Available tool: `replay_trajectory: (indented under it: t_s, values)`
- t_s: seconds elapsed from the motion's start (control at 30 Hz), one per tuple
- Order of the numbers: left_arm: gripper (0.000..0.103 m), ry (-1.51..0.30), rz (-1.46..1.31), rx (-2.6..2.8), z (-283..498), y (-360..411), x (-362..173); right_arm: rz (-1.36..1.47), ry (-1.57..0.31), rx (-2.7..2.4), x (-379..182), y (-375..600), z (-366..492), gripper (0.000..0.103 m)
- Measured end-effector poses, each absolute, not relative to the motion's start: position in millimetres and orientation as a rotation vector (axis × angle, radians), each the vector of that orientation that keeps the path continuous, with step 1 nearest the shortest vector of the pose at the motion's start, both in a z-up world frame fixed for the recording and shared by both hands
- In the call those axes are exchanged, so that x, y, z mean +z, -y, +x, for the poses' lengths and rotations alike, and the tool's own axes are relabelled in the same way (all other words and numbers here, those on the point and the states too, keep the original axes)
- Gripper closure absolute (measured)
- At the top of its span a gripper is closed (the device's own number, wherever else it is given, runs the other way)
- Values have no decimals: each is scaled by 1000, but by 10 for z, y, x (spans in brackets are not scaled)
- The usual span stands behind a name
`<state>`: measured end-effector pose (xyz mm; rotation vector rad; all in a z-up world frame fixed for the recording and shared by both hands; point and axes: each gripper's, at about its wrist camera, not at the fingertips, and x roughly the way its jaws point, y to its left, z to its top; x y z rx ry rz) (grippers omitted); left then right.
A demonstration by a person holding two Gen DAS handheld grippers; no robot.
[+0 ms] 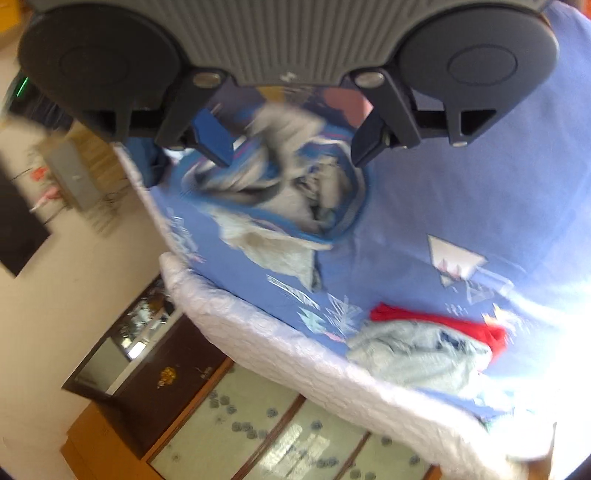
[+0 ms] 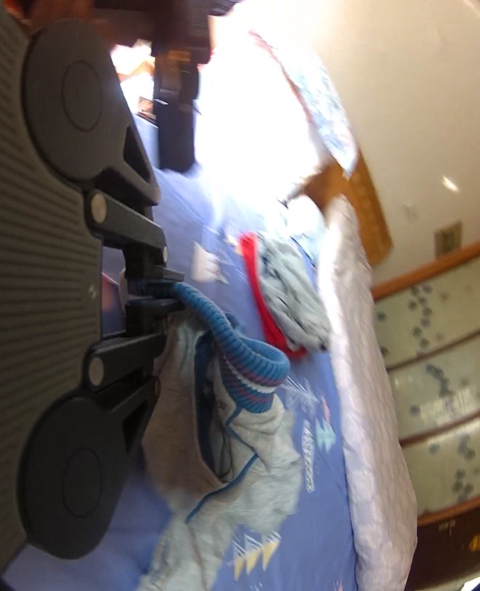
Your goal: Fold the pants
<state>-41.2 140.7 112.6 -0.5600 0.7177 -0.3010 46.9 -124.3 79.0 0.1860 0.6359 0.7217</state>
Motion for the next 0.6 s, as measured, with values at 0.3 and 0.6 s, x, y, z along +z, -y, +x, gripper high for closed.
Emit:
replay_trajectory:
  t_s: [0.3, 0.6]
  values:
    - [15, -831, -602, -439, -135, -1011, 1000, 36, -742, 766, 634, 934, 223, 92]
    - [90, -1050, -402, -431, 546, -345, 709, 33, -715, 758, 641, 959, 71, 92]
